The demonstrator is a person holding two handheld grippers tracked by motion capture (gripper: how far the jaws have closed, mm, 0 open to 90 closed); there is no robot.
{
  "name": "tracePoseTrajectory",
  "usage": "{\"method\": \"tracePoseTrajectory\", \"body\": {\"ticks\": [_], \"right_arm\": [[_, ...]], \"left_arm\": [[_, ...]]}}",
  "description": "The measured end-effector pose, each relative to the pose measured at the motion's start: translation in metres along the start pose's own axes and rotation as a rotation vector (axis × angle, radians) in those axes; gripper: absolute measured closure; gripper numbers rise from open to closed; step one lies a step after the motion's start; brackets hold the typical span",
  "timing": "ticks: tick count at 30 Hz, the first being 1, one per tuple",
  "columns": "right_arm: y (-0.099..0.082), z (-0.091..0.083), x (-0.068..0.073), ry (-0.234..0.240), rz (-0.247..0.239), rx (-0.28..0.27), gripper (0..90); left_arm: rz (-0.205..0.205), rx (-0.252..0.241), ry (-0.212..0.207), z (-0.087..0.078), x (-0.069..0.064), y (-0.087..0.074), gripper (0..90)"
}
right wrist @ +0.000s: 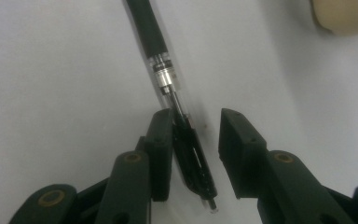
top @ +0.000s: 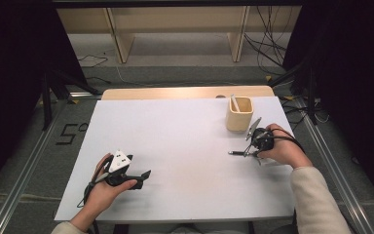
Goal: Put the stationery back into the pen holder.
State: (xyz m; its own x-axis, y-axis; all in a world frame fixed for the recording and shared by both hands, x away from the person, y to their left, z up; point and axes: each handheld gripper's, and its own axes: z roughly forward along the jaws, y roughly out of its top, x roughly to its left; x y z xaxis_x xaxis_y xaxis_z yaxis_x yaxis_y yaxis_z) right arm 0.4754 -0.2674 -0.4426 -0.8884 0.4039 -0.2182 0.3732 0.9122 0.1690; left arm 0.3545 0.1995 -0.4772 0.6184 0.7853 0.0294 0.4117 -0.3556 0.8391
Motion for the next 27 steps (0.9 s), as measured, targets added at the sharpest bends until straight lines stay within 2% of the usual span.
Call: {"method": "tracePoseTrajectory", "body": {"ticks": [7, 16, 18, 19, 27], "right_arm": [[0.0054, 0.0036, 0.0016, 0.017, -0.023, 0.030, 65.7], [0.0076, 0.0093, 0.0010, 0.033, -0.051, 0.043, 66.4], [0.0082, 0.0094, 0.0018, 0.033, -0.042, 0.041, 66.8], [0.0083, 0.0092, 0.0011, 0.035, -0.057, 0.048, 67.2], [0.0107, 0.0095, 0.0010, 0.045, -0.082, 0.062, 69.6]], "left_arm": [[-0.002, -0.001, -0.001, 0.0003, 0.0001, -0.0001, 11.7], [-0.002, -0.002, -0.003, 0.0007, 0.0000, -0.0001, 11.8], [-0.002, -0.001, -0.003, 0.0007, -0.0001, -0.0001, 11.8], [-0.002, -0.001, -0.003, 0.0007, 0.0000, -0.0001, 11.8], [-0.001, -0.001, -0.004, 0.0007, 0.0000, -0.0001, 11.8]]}}
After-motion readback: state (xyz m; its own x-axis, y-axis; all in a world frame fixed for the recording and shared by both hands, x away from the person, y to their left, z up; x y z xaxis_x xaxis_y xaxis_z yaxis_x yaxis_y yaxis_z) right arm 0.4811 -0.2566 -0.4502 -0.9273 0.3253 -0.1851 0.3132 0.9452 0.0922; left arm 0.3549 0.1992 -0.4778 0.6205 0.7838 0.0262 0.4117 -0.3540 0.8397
